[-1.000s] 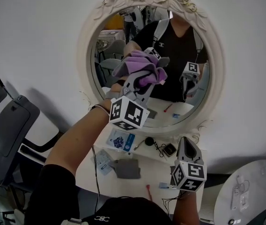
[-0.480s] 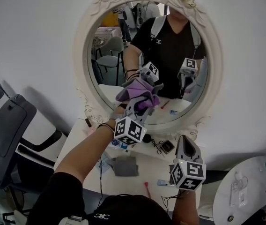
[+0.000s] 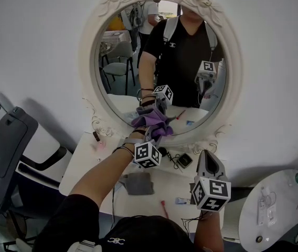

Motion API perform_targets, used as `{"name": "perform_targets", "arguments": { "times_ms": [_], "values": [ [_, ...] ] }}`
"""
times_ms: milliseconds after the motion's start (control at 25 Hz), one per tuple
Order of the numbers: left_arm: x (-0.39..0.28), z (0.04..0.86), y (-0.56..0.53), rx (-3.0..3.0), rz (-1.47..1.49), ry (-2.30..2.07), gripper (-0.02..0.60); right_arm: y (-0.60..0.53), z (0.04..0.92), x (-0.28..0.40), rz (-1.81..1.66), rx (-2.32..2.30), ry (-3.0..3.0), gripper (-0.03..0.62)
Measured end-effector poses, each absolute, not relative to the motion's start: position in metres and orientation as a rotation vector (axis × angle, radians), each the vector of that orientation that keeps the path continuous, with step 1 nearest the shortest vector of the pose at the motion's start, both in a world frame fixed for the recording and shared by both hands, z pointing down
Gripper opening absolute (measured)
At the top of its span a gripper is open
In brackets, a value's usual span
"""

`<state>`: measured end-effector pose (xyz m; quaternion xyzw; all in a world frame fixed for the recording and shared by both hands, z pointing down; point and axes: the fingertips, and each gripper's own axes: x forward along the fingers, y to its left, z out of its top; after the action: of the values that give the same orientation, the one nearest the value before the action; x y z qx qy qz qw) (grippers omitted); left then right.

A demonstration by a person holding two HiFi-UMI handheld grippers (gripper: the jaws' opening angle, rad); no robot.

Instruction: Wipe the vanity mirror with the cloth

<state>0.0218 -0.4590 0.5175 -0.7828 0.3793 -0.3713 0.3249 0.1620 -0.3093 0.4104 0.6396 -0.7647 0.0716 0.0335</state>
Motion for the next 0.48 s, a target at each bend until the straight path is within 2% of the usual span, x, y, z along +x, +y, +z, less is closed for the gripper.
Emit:
{"name": "perform_targets", "arguments": {
  "times_ms": [160, 240, 320, 480],
  "values": [
    [0.017, 0.551, -0.457, -2.142, -1.179, 0.977, 0.071, -0.302, 0.405, 0.16, 0.185, 1.972, -2.35, 0.003],
    [0.023, 0.533, -0.448, -2.194, -1.093, 0.999, 0.071, -0.297, 0.405, 0.164, 0.178, 1.982, -2.336, 0.003],
    [0.038, 0.482, -0.436, -2.208, -0.906, 1.012, 0.071, -0.294, 0.409, 0.172, 0.2, 2.001, -2.319, 0.003],
    [0.063, 0.323, -0.413, -2.091, -0.526, 1.037, 0.069, -0.293, 0.415, 0.186, 0.249, 2.032, -2.299, 0.003]
  ]
}}
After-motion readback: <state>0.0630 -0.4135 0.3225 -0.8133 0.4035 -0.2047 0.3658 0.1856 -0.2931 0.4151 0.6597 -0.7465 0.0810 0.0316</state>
